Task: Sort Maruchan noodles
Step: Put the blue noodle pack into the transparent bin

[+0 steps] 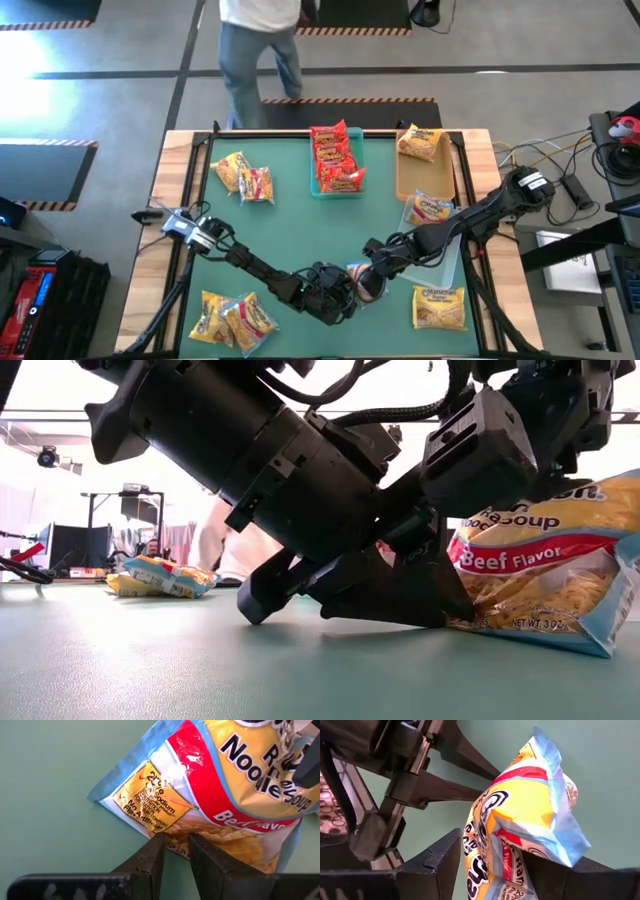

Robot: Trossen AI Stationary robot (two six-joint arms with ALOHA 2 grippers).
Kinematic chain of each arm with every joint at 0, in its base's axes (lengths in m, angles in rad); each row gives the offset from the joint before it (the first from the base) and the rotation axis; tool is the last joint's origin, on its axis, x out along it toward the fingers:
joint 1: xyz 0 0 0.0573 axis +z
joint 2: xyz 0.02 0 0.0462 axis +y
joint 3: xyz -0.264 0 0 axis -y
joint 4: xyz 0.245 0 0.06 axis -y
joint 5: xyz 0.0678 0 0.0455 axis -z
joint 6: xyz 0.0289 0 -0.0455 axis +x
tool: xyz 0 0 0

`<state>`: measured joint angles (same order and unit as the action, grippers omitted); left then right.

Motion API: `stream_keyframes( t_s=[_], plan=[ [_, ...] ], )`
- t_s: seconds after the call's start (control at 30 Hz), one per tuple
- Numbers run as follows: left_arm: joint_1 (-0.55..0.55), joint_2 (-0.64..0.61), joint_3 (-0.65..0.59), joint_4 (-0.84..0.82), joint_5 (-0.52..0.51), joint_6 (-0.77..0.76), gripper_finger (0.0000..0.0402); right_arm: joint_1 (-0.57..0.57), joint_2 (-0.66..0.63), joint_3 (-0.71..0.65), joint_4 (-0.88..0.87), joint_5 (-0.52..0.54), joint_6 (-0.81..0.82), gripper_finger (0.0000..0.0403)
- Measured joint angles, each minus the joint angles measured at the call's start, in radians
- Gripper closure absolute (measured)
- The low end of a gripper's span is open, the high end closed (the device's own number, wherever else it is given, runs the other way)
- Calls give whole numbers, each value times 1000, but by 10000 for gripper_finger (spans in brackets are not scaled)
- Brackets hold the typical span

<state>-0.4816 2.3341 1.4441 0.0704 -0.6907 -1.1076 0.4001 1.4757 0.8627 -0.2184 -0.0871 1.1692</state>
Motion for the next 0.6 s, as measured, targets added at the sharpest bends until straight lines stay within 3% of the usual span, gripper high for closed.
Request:
stream_keyframes(
  t_s=[0.2, 0.6],
  plan=[
    [0, 0, 0, 10, -3, 0, 326, -2, 0, 0, -39, -2, -19, 204],
    [14, 1, 0, 21, 1, -2, 326, -5, 15, 15, -86, 50, -62, 143]
  ],
)
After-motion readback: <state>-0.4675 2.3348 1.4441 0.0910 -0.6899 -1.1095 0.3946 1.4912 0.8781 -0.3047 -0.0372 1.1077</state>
